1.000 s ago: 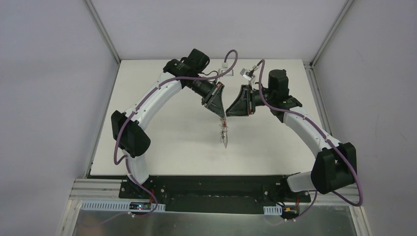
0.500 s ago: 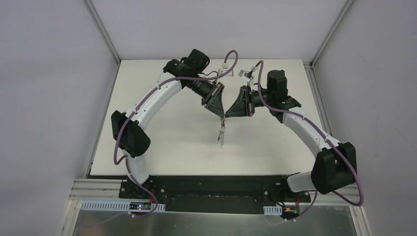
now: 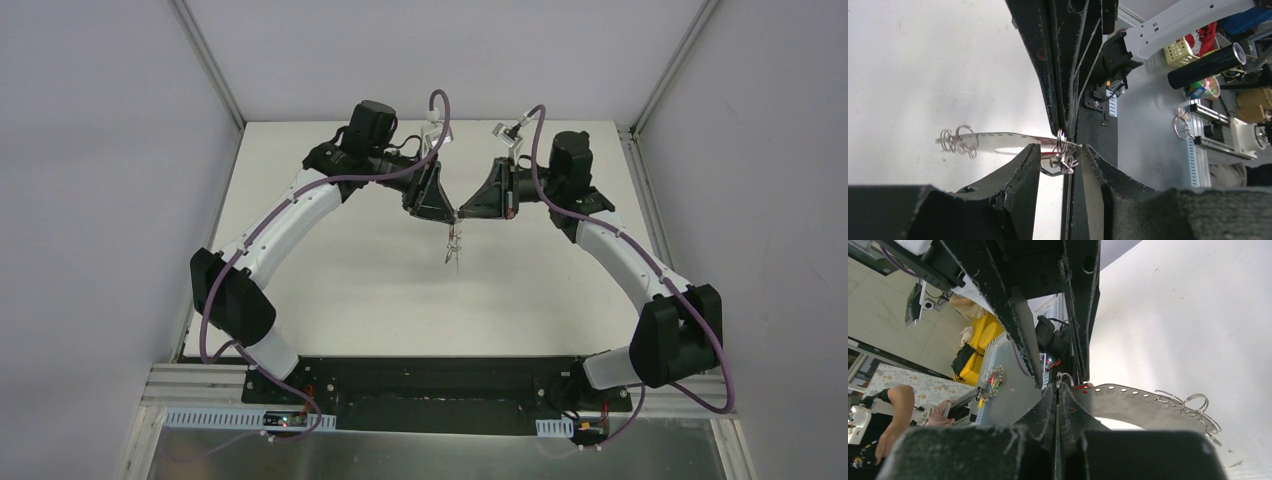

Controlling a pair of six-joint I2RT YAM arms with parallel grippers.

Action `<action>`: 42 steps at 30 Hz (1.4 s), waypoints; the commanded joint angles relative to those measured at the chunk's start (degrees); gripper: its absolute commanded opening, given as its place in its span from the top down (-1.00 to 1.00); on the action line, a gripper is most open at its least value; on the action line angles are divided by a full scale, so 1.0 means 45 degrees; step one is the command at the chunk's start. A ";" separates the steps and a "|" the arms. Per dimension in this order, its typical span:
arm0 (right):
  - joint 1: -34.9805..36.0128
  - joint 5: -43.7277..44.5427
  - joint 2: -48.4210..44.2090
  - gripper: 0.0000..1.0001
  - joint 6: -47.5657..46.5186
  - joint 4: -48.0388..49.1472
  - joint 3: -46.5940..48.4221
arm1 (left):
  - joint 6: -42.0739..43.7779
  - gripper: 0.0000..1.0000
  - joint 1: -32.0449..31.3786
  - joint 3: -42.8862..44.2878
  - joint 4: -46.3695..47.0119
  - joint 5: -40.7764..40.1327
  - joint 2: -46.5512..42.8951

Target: Put the keys on the keyring

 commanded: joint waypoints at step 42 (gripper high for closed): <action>-0.0594 0.1566 0.0075 1.00 0.3353 0.3128 -0.0748 | 0.2471 1.00 -0.1124 -0.0583 0.0444 -0.3254 -0.1167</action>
